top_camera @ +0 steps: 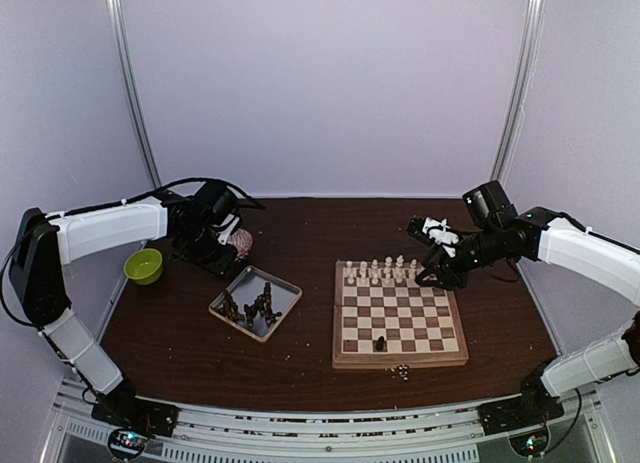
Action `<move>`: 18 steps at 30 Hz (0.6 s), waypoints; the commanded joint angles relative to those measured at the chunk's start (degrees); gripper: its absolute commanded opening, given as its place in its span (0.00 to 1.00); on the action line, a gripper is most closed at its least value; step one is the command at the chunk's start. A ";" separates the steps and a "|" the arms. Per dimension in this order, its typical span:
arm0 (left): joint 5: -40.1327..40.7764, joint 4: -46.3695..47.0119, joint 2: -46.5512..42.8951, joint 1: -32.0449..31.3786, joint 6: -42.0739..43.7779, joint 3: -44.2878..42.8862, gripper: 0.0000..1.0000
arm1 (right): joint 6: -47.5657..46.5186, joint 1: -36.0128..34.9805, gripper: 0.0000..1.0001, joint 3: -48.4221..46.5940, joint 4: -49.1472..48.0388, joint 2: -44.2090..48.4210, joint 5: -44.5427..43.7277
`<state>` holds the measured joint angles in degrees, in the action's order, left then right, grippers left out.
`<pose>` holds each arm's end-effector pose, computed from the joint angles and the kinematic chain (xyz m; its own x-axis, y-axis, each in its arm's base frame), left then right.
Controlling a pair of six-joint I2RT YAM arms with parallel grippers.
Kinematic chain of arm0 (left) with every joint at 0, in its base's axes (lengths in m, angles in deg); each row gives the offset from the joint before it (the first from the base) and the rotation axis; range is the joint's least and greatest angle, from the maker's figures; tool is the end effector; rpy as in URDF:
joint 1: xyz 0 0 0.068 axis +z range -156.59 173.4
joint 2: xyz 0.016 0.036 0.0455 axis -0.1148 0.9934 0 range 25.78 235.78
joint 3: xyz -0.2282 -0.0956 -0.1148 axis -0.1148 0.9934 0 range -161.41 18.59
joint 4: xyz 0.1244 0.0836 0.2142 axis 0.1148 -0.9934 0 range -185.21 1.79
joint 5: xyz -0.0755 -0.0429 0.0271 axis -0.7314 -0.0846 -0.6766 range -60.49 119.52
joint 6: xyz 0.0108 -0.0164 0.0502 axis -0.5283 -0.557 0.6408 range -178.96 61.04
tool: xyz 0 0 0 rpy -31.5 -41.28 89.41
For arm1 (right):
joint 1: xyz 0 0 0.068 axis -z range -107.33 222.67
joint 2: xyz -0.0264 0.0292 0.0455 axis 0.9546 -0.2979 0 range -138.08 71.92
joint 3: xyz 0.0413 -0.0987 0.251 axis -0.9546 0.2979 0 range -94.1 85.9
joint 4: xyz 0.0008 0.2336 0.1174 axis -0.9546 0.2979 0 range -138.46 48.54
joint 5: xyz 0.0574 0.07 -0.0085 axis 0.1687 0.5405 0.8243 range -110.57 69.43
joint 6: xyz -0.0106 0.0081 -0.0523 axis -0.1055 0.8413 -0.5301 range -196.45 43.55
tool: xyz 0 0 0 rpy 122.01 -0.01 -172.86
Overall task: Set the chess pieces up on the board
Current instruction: Pick up the pawn from the storage box.
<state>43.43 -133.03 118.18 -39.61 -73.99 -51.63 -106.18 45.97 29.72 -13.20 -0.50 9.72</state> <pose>0.2755 -0.1689 0.2403 -0.8621 0.2601 -0.4349 0.2347 0.9656 0.1124 0.2220 0.1317 0.2723 -0.2756 -0.6180 -0.7363 -0.9272 0.3729 0.0341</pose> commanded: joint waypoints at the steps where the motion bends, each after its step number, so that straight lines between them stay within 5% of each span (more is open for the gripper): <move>1: -1.97 0.26 0.26 0.58 -0.63 -0.58 0.48 | -0.58 -0.19 0.47 0.09 -1.11 1.01 -2.06; 18: -3.54 0.94 9.90 1.30 0.53 -2.82 0.37 | -1.98 -1.33 0.47 0.97 -1.52 0.22 -5.18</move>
<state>40.98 -132.92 126.03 -39.15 -73.44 -52.15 -107.23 45.23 29.83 -13.81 -0.50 6.13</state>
